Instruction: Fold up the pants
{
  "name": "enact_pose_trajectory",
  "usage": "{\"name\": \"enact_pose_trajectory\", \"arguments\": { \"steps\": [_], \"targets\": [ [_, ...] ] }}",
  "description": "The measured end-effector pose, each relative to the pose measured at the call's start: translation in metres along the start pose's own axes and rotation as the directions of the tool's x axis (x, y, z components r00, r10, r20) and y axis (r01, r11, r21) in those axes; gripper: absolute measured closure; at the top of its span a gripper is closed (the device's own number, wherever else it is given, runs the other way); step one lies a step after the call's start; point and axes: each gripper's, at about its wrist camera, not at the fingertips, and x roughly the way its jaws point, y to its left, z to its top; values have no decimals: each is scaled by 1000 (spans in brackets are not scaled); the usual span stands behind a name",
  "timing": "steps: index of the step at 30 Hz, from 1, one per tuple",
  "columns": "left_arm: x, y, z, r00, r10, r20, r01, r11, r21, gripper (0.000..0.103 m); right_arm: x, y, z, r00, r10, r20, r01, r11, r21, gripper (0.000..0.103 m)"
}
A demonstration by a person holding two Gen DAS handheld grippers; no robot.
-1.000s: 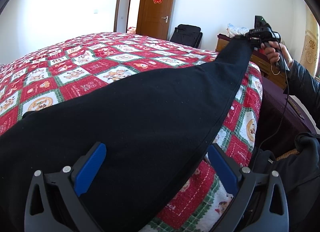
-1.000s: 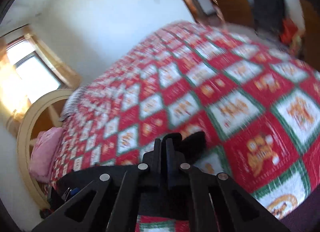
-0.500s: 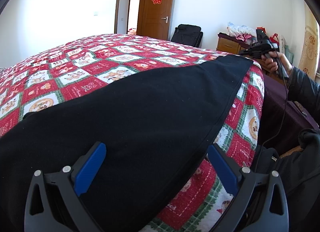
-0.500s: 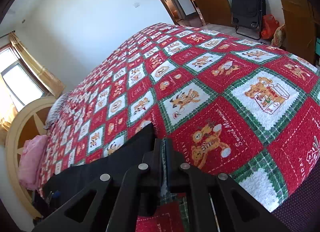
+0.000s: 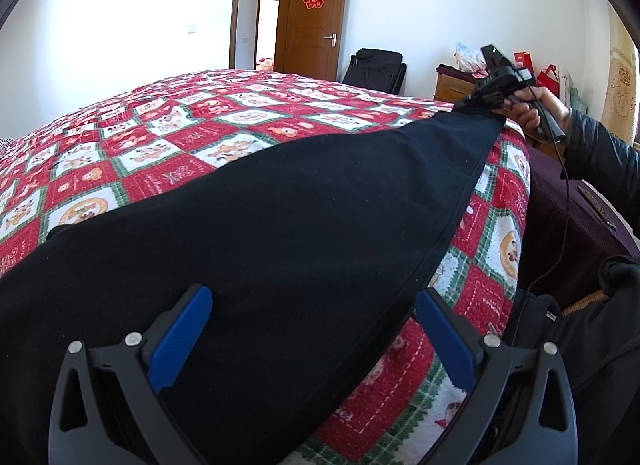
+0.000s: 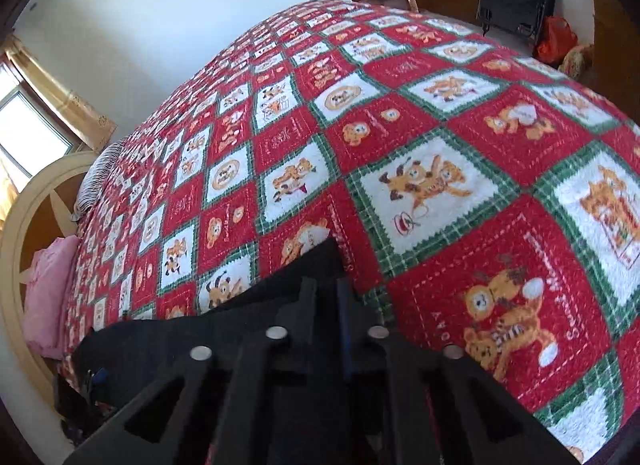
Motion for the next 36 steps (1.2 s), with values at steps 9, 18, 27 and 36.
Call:
{"name": "enact_pose_trajectory", "arguments": {
  "steps": [9,18,27,36],
  "targets": [
    [0,-4,-2,1000,18,6,-18,1000,14,0,-32,22,7,982,28,185,-15,997,-75,101],
    [1,-4,-3,999,28,17,-28,1000,14,0,-4,-11,2,990,-37,139,34,999,20,93],
    [-2,-1,-3,999,29,41,-28,999,-23,0,-74,-3,-54,983,-19,184,12,999,39,45],
    [-13,8,-6,996,56,66,-49,994,-101,0,-54,-3,-73,983,-120,136,121,993,-2,95]
  ]
}}
